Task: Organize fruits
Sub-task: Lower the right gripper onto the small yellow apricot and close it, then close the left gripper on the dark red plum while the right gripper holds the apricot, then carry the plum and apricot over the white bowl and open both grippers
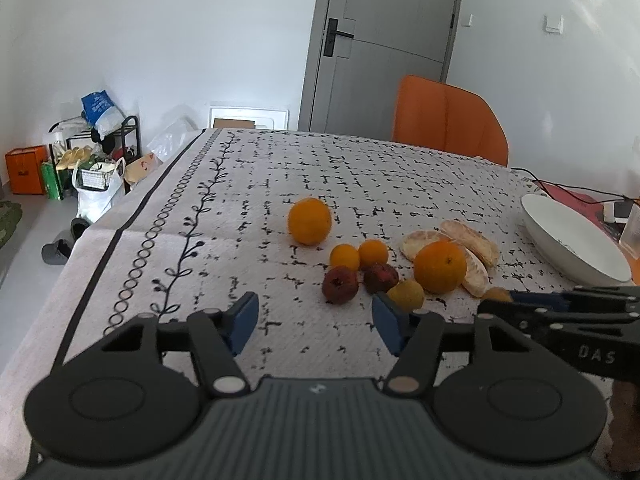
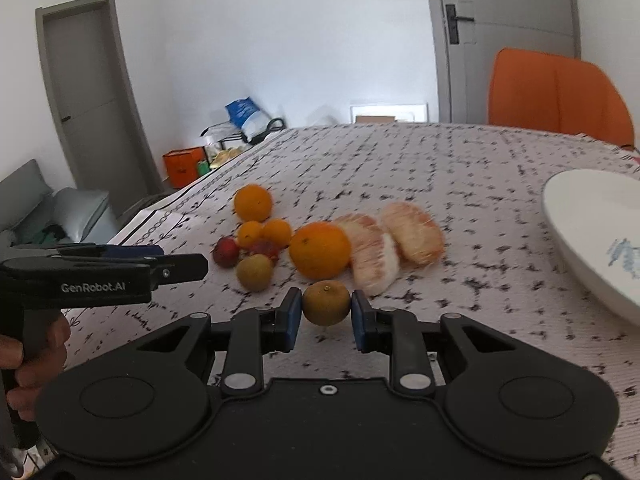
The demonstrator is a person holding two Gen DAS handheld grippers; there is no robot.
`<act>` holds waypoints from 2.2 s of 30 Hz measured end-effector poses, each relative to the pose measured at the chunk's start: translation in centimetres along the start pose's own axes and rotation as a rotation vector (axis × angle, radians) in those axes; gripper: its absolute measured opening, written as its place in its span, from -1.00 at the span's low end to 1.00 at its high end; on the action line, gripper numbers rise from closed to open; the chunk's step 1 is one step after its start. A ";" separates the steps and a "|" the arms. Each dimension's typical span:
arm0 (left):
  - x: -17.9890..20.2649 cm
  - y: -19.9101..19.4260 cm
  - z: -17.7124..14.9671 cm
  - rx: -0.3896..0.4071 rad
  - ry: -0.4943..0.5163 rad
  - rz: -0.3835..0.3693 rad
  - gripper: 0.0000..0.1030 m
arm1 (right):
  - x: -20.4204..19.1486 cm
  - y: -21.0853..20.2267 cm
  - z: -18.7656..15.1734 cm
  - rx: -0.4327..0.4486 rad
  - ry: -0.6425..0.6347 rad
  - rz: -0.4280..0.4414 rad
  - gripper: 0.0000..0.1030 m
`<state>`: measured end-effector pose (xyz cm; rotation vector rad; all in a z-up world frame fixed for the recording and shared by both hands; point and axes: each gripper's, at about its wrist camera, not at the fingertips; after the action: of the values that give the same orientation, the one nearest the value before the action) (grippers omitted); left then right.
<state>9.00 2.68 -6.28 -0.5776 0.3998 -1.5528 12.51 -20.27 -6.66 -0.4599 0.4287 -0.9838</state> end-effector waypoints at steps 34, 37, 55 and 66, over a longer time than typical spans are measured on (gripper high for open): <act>2.6 0.9 1.9 0.003 0.021 0.008 -0.58 | 5.4 -3.8 -0.2 0.090 0.111 -0.117 -0.52; 3.4 0.5 2.2 0.018 0.032 0.000 -0.58 | 5.9 -4.3 -0.1 0.108 0.120 -0.124 -0.52; 9.6 0.6 3.5 0.056 0.109 -0.066 -0.58 | 10.2 -7.7 -0.6 0.198 0.199 -0.227 -0.52; 14.0 2.0 4.2 0.056 0.161 -0.109 -0.58 | 13.8 -9.0 -1.0 0.215 0.236 -0.279 -0.51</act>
<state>13.03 -10.94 -2.37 -0.4382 0.4507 -1.7164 12.55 -36.62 -4.43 -0.2120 0.4716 -1.3470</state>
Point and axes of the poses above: each gripper's, at about its wrist camera, not at the fingertips, and y roughly the way its jaws point, x to its right, z to its top, and after that the axes turned 2 degrees about -x, right-handed
